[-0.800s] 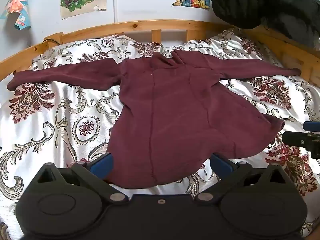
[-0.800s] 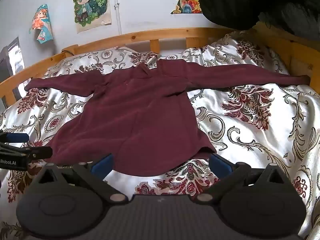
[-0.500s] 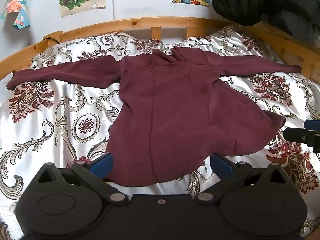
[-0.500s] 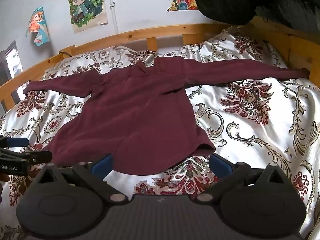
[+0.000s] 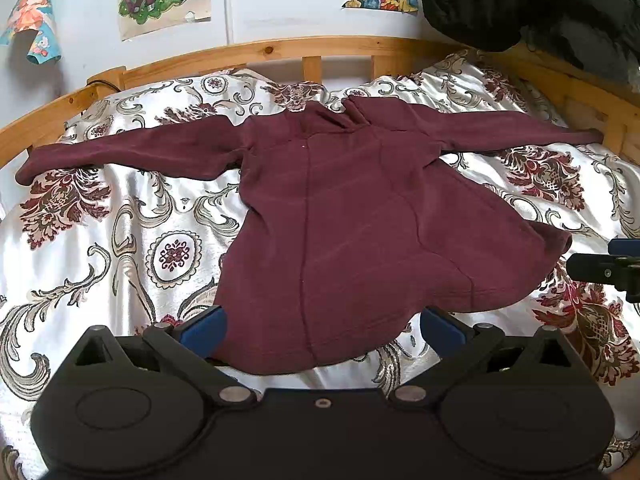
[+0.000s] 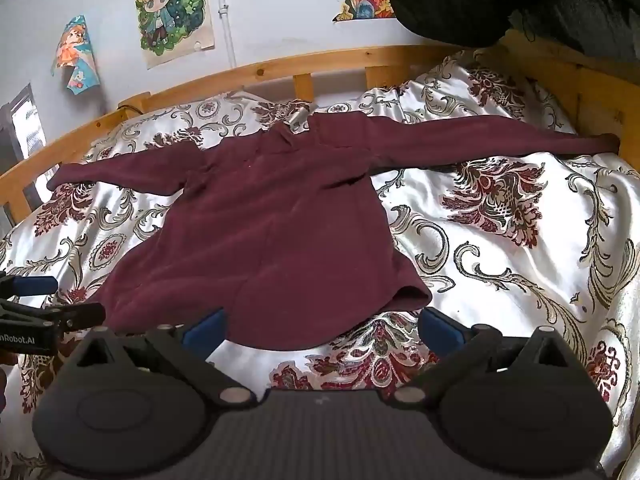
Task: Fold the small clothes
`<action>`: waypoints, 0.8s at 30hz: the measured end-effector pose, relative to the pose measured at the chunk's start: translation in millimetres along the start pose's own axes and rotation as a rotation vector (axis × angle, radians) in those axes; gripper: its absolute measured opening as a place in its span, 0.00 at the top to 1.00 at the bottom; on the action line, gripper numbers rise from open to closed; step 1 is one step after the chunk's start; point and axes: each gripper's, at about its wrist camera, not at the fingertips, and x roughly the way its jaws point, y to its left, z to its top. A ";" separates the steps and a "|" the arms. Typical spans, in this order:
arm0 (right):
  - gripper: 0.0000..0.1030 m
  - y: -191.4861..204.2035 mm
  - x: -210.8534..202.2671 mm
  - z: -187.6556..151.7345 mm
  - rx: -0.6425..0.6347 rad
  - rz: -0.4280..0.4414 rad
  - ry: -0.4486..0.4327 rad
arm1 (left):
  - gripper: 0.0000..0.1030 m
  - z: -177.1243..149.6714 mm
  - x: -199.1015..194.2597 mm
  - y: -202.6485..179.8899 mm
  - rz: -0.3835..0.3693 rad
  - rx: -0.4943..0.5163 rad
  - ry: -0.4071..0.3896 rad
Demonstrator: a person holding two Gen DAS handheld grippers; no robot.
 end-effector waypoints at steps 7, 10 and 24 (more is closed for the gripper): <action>0.00 -0.9 0.1 1.0 0.014 0.002 0.005 | 0.01 -0.4 -0.1 0.2 -0.003 0.000 0.000; 0.00 -1.2 0.5 1.3 0.014 0.004 0.007 | 0.01 0.0 -0.2 0.0 -0.002 0.000 0.000; 0.00 -3.3 0.0 1.5 0.028 0.013 -0.001 | 0.01 0.1 -2.5 -2.3 -0.003 0.009 -0.003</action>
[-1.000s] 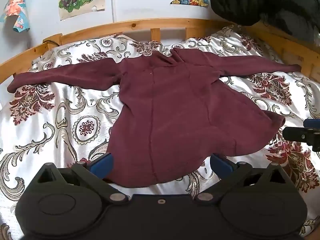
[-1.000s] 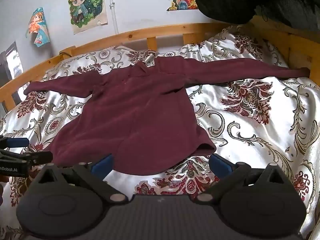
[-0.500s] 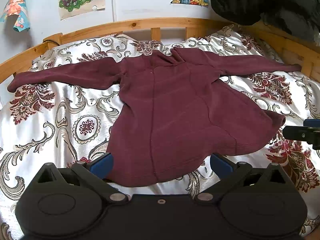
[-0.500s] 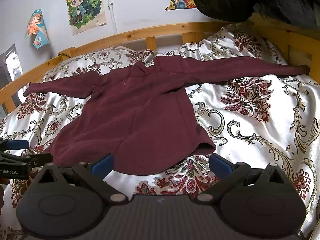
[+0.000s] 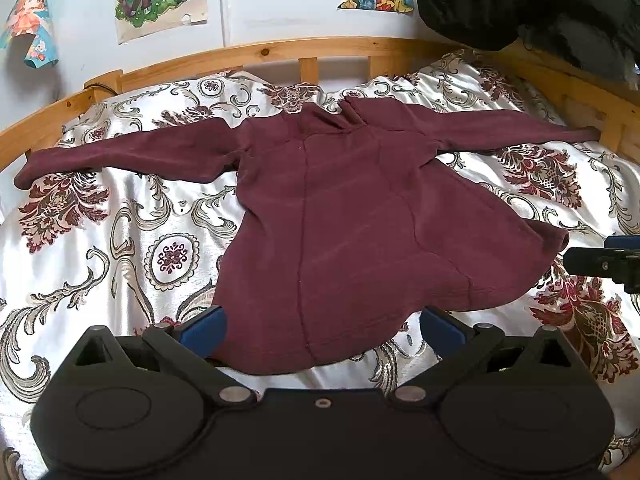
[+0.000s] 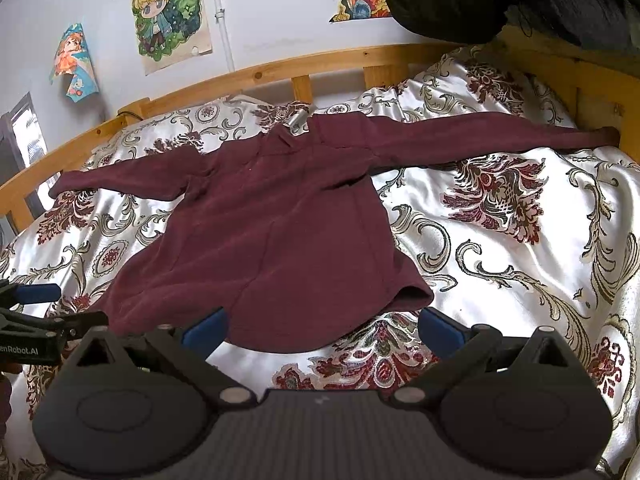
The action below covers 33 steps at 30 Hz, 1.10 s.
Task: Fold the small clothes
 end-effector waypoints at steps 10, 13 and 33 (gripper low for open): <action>0.00 -0.5 -0.2 -0.1 0.005 0.000 0.001 | 0.01 0.2 -1.2 -0.4 0.002 0.003 0.001; 0.00 -0.6 0.0 -0.1 0.005 0.000 0.001 | 0.01 1.0 -1.2 -0.8 0.003 0.005 0.002; 0.00 -2.1 0.6 0.5 0.014 0.002 0.005 | 0.01 1.5 0.7 0.0 0.006 0.001 0.009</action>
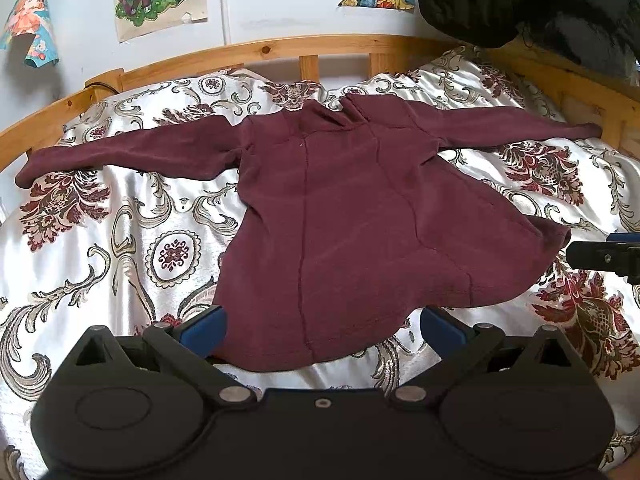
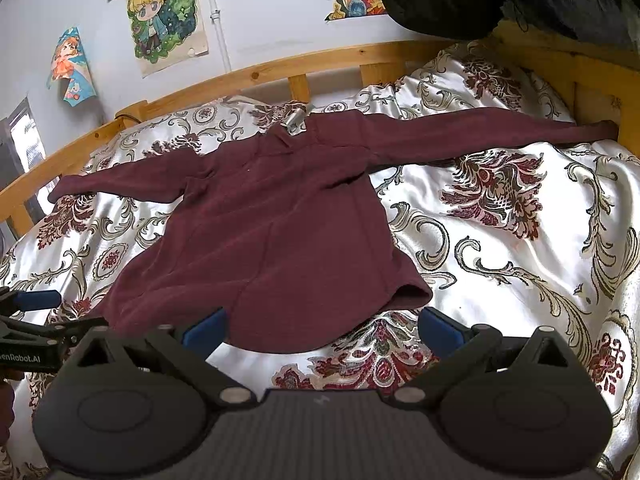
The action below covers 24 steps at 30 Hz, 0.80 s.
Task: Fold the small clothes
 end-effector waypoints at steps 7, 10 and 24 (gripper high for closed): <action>0.00 -0.8 0.5 -0.4 0.003 -0.004 0.002 | 0.01 -1.9 2.9 1.7 0.005 -0.009 0.009; 0.00 -1.9 1.8 -0.3 0.012 -0.019 0.009 | 0.01 -2.2 3.3 2.0 0.005 -0.007 0.011; 0.00 -26.7 4.0 10.8 0.123 -0.155 0.073 | 0.01 67.4 18.7 -4.6 0.079 0.178 0.093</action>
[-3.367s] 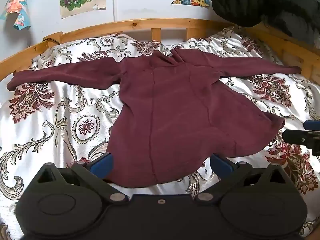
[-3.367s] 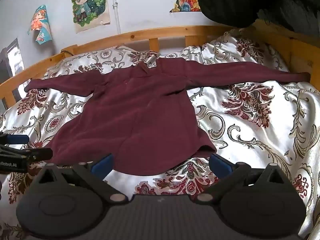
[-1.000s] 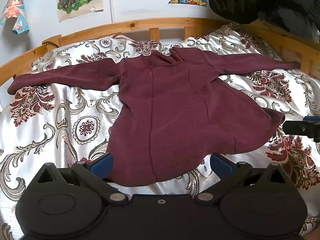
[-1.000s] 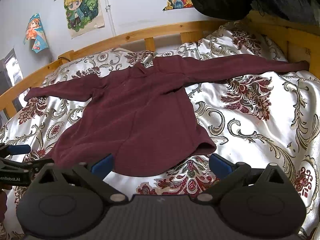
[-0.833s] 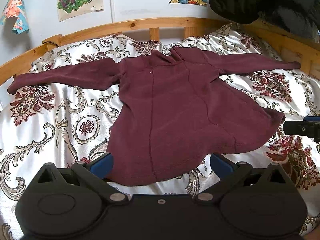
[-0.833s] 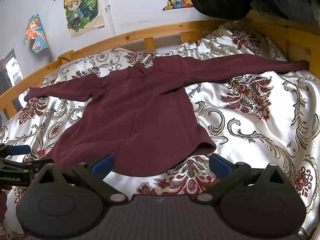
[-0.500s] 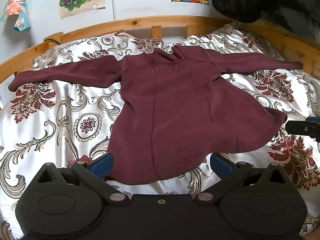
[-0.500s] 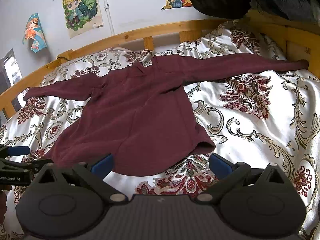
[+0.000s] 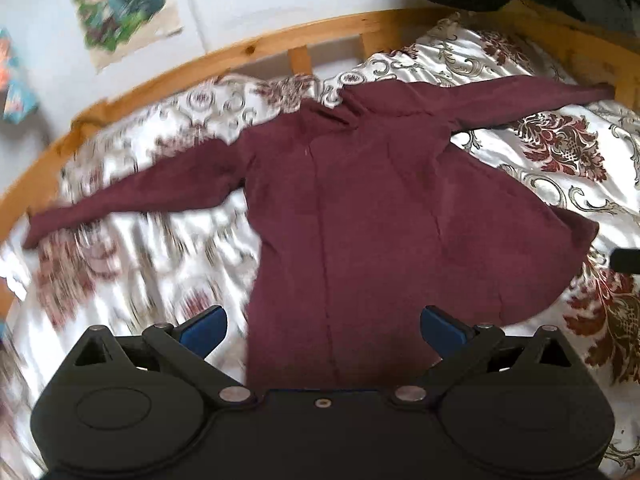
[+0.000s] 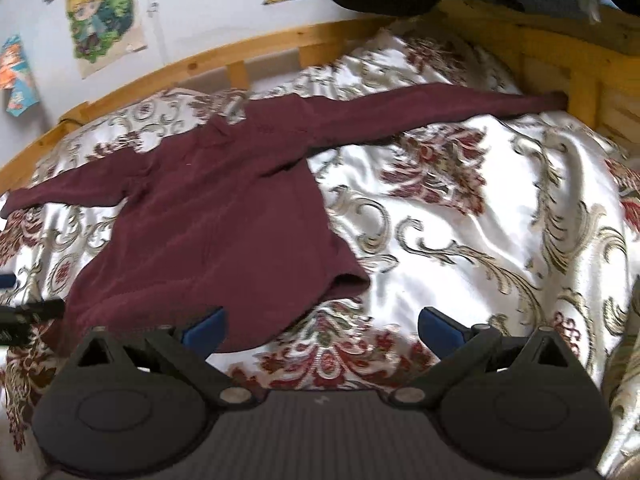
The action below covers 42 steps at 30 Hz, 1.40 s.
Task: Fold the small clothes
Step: 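Reach the right gripper to the sleeve cuff nearest it and grasp it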
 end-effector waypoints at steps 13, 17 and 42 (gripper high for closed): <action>0.00 -48.2 35.2 57.7 0.053 -0.053 0.030 | 0.01 107.8 40.2 -7.1 0.053 -0.040 0.053; 0.00 -70.5 51.3 89.7 0.025 -0.052 -0.065 | 0.01 115.2 70.5 -21.5 0.037 -0.051 0.035; 0.68 -273.1 187.6 195.9 0.536 -0.187 -0.420 | 0.01 118.0 167.7 -30.9 0.006 -0.254 0.128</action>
